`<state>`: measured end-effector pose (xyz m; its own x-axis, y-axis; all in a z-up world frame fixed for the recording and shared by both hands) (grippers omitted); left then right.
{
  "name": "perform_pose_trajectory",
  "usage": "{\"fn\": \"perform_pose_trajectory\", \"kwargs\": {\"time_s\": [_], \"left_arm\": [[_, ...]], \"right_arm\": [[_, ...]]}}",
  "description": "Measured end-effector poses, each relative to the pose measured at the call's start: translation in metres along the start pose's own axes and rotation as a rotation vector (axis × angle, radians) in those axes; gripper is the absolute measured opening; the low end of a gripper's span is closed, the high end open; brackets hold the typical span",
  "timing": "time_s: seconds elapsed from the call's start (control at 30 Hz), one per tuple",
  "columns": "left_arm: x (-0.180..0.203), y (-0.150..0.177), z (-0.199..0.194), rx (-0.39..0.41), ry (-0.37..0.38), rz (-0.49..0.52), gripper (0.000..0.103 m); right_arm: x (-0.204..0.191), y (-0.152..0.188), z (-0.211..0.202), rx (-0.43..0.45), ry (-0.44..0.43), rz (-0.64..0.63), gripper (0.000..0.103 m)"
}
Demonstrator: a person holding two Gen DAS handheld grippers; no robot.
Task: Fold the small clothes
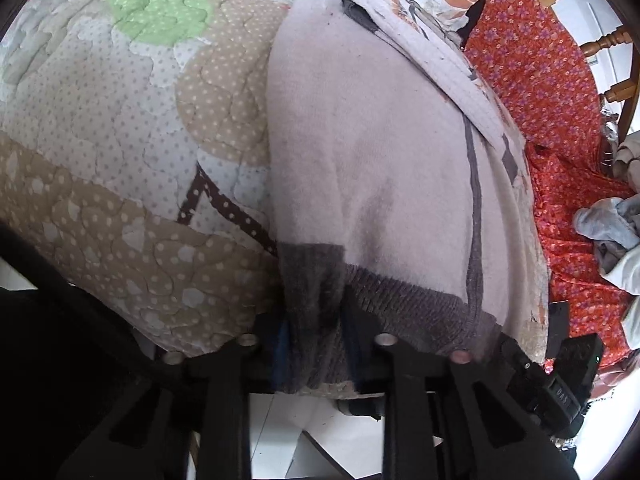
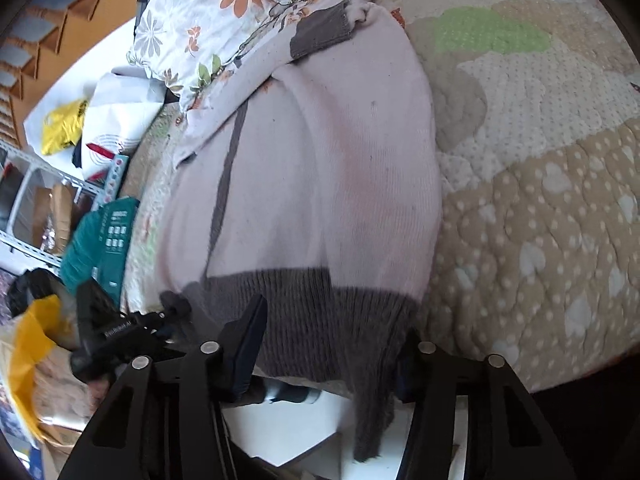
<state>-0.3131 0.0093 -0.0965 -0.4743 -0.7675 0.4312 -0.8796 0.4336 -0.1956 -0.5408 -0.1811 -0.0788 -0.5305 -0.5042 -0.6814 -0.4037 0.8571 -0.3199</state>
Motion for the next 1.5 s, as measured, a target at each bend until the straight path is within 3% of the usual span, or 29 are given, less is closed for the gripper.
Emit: {"fn": "perform_pose_trajectory", "kwargs": {"time_s": [0.03, 0.07, 0.1, 0.13, 0.27, 0.4, 0.53, 0.63, 0.8, 1.0, 1.2, 1.37, 1.5], "left_arm": [[0.000, -0.002, -0.001, -0.002, 0.003, 0.001, 0.013], [0.002, -0.003, -0.002, -0.003, 0.003, 0.003, 0.012], [0.003, -0.006, -0.005, 0.001, 0.003, 0.005, 0.011], [0.005, -0.008, -0.011, 0.015, 0.006, 0.011, 0.011], [0.016, -0.005, -0.039, 0.064, 0.031, 0.069, 0.010], [0.021, 0.013, -0.074, 0.112, 0.047, 0.119, 0.010], [0.014, 0.026, -0.076, 0.117, 0.032, 0.113, 0.010], [0.012, 0.014, -0.071, 0.107, 0.050, 0.068, 0.010], [0.037, -0.035, -0.088, 0.202, 0.042, 0.118, 0.010], [0.073, -0.121, -0.087, 0.268, 0.019, 0.141, 0.010], [0.085, -0.200, -0.059, 0.272, -0.001, 0.086, 0.010], [0.087, -0.241, -0.024, 0.235, -0.019, 0.042, 0.010], [0.089, -0.262, 0.006, 0.204, -0.044, 0.056, 0.011]], "right_arm": [[0.000, 0.000, 0.001, 0.000, 0.019, -0.010, 0.037], [0.000, 0.000, 0.001, -0.005, 0.047, -0.027, 0.017], [0.000, -0.002, 0.003, -0.013, 0.079, -0.048, 0.011], [0.000, -0.004, 0.004, -0.025, 0.090, -0.060, 0.011], [-0.007, -0.008, -0.014, 0.002, -0.030, -0.024, 0.009], [-0.019, 0.011, -0.047, 0.004, -0.146, -0.015, 0.009], [-0.020, 0.034, -0.063, -0.015, -0.141, -0.048, 0.009], [-0.024, 0.031, -0.056, -0.034, -0.111, -0.073, 0.009], [-0.063, -0.005, -0.051, -0.016, -0.102, -0.189, 0.009], [-0.092, -0.092, -0.045, 0.066, -0.047, -0.266, 0.009], [-0.083, -0.182, -0.022, 0.114, -0.035, -0.191, 0.009], [-0.059, -0.229, 0.020, 0.075, -0.001, -0.120, 0.009], [-0.039, -0.248, 0.048, 0.027, -0.004, -0.083, 0.012]]}}
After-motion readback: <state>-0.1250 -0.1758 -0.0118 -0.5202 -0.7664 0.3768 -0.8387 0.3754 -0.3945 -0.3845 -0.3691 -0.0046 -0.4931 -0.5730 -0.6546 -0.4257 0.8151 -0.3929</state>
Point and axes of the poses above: each gripper's, at about its wrist camera, not at the fingertips, and z roughly the way its jaws point, x to its right, y to its underside, the point moved 8 cm from there along z, roughly the way its jaws point, and after that the axes turned 7 degrees about -y, right-handed, at the moved point
